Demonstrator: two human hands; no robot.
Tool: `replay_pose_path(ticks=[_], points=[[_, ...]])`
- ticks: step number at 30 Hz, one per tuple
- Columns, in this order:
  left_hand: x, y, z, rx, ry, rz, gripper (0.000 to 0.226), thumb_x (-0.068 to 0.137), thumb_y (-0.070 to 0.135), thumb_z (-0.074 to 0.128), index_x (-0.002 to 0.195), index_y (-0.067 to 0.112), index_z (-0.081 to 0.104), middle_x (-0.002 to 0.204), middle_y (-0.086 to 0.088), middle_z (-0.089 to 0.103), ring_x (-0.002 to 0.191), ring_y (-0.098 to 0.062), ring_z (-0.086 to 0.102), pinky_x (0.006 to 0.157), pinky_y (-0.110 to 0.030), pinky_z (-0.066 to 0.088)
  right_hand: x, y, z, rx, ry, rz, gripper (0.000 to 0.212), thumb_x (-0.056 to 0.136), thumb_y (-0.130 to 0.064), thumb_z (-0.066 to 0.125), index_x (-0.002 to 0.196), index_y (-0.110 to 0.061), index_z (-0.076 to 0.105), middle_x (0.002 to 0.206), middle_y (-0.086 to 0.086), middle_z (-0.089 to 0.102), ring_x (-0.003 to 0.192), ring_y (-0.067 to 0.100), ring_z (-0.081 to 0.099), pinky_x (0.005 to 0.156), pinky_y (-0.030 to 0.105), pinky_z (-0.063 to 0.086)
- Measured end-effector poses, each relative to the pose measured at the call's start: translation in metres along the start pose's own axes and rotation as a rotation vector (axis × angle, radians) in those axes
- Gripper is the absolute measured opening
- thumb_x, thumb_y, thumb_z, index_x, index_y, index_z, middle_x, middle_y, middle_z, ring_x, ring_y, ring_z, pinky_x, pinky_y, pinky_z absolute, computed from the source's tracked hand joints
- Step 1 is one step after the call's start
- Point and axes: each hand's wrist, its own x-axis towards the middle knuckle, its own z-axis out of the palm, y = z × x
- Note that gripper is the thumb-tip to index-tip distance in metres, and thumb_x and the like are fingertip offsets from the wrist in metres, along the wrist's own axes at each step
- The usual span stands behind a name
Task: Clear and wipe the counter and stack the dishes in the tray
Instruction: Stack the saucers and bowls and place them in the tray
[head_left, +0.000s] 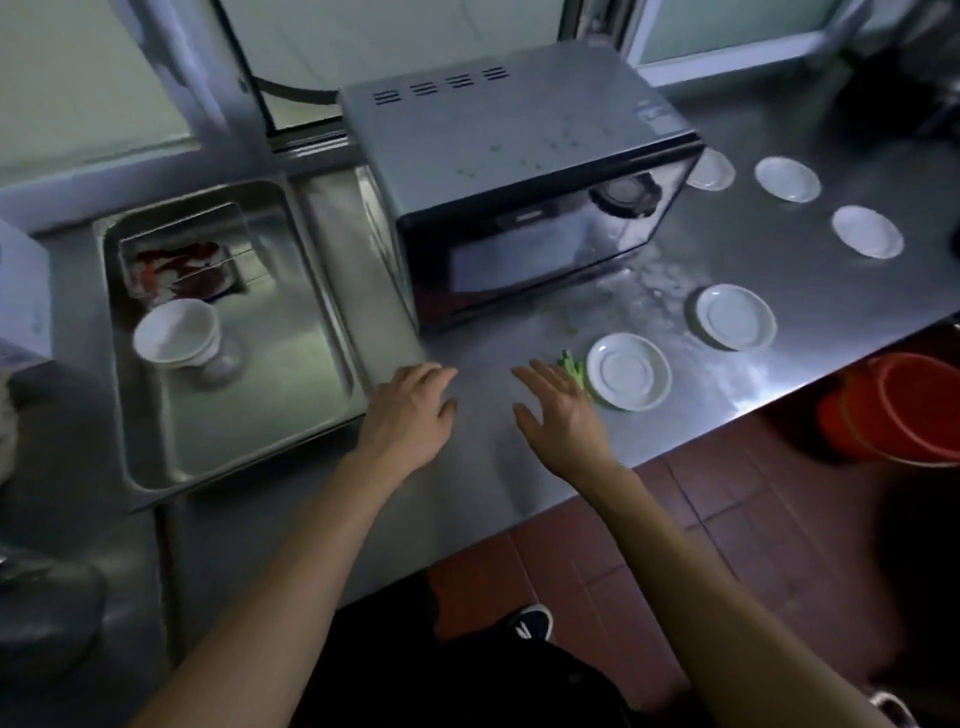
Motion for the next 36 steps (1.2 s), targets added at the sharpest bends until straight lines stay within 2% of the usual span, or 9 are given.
replay_pose_path(ticks=[5, 8, 12, 15, 18, 24, 28, 32, 36], points=[[-0.001, 0.074, 0.019, 0.029, -0.011, 0.093, 0.047, 0.098, 0.035, 0.051, 0.143, 0.021, 0.049, 0.146, 0.002, 0.048, 0.13, -0.022, 0.046, 0.102, -0.041, 0.041, -0.042, 0.047, -0.037, 0.061, 0.042, 0.068, 0.05, 0.086, -0.016, 0.068, 0.134, -0.012, 0.058, 0.14, 0.014, 0.056, 0.13, 0.037, 0.048, 0.104, 0.051, 0.045], [0.0, 0.111, 0.029, 0.018, -0.008, 0.148, 0.048, 0.096, 0.034, 0.055, 0.141, 0.019, 0.052, 0.143, 0.001, 0.051, 0.126, -0.023, 0.05, 0.1, -0.038, 0.042, -0.067, 0.071, -0.059, 0.074, 0.071, 0.125, 0.05, 0.089, -0.018, 0.066, 0.138, -0.016, 0.056, 0.144, 0.013, 0.053, 0.136, 0.033, 0.044, 0.107, 0.049, 0.042], [0.008, 0.151, 0.043, 0.003, -0.058, 0.219, 0.051, 0.094, 0.034, 0.059, 0.142, 0.019, 0.049, 0.144, 0.001, 0.049, 0.125, -0.025, 0.048, 0.1, -0.045, 0.045, -0.095, 0.105, -0.079, 0.087, 0.122, 0.187, 0.047, 0.091, -0.02, 0.062, 0.138, -0.018, 0.056, 0.146, 0.01, 0.052, 0.137, 0.029, 0.044, 0.105, 0.051, 0.044], [0.018, 0.172, 0.056, 0.032, -0.134, 0.288, 0.056, 0.092, 0.036, 0.06, 0.144, 0.02, 0.045, 0.145, -0.001, 0.046, 0.127, -0.028, 0.046, 0.099, -0.048, 0.045, -0.114, 0.124, -0.089, 0.078, 0.173, 0.246, 0.046, 0.089, -0.014, 0.063, 0.135, -0.017, 0.058, 0.142, 0.009, 0.056, 0.133, 0.03, 0.048, 0.105, 0.05, 0.045], [0.028, 0.187, 0.07, 0.083, -0.198, 0.301, 0.061, 0.093, 0.041, 0.057, 0.148, 0.024, 0.037, 0.15, 0.0, 0.038, 0.135, -0.026, 0.038, 0.101, -0.049, 0.043, -0.131, 0.14, -0.092, 0.072, 0.194, 0.307, 0.044, 0.088, -0.014, 0.06, 0.132, -0.019, 0.06, 0.139, 0.008, 0.058, 0.132, 0.03, 0.049, 0.104, 0.049, 0.046], [0.052, 0.207, 0.096, 0.167, -0.235, 0.335, 0.067, 0.092, 0.047, 0.055, 0.15, 0.026, 0.029, 0.155, -0.004, 0.029, 0.141, -0.026, 0.027, 0.104, -0.049, 0.039, -0.134, 0.165, -0.085, 0.062, 0.19, 0.344, 0.043, 0.082, -0.005, 0.062, 0.125, -0.014, 0.064, 0.123, 0.003, 0.064, 0.119, 0.026, 0.055, 0.093, 0.047, 0.052], [0.08, 0.213, 0.112, 0.194, -0.276, 0.326, 0.075, 0.089, 0.053, 0.057, 0.151, 0.027, 0.023, 0.16, -0.005, 0.02, 0.146, -0.031, 0.017, 0.109, -0.055, 0.034, -0.116, 0.176, -0.078, 0.079, 0.146, 0.368, 0.045, 0.086, -0.009, 0.06, 0.13, -0.015, 0.061, 0.135, 0.008, 0.06, 0.13, 0.03, 0.05, 0.099, 0.051, 0.049], [0.115, 0.215, 0.125, 0.151, -0.324, 0.304, 0.085, 0.084, 0.055, 0.064, 0.152, 0.028, 0.021, 0.162, -0.005, 0.01, 0.149, -0.033, 0.004, 0.112, -0.057, 0.029, -0.092, 0.189, -0.075, 0.067, 0.099, 0.382, 0.047, 0.086, -0.009, 0.063, 0.133, -0.015, 0.06, 0.141, 0.011, 0.057, 0.132, 0.034, 0.049, 0.1, 0.053, 0.048], [0.152, 0.209, 0.135, 0.107, -0.338, 0.243, 0.094, 0.077, 0.06, 0.068, 0.153, 0.028, 0.021, 0.162, -0.005, 0.006, 0.149, -0.034, 0.001, 0.112, -0.059, 0.027, -0.072, 0.198, -0.075, 0.048, 0.005, 0.39, 0.047, 0.09, -0.009, 0.061, 0.136, -0.016, 0.058, 0.145, 0.013, 0.053, 0.136, 0.034, 0.046, 0.105, 0.053, 0.045]])
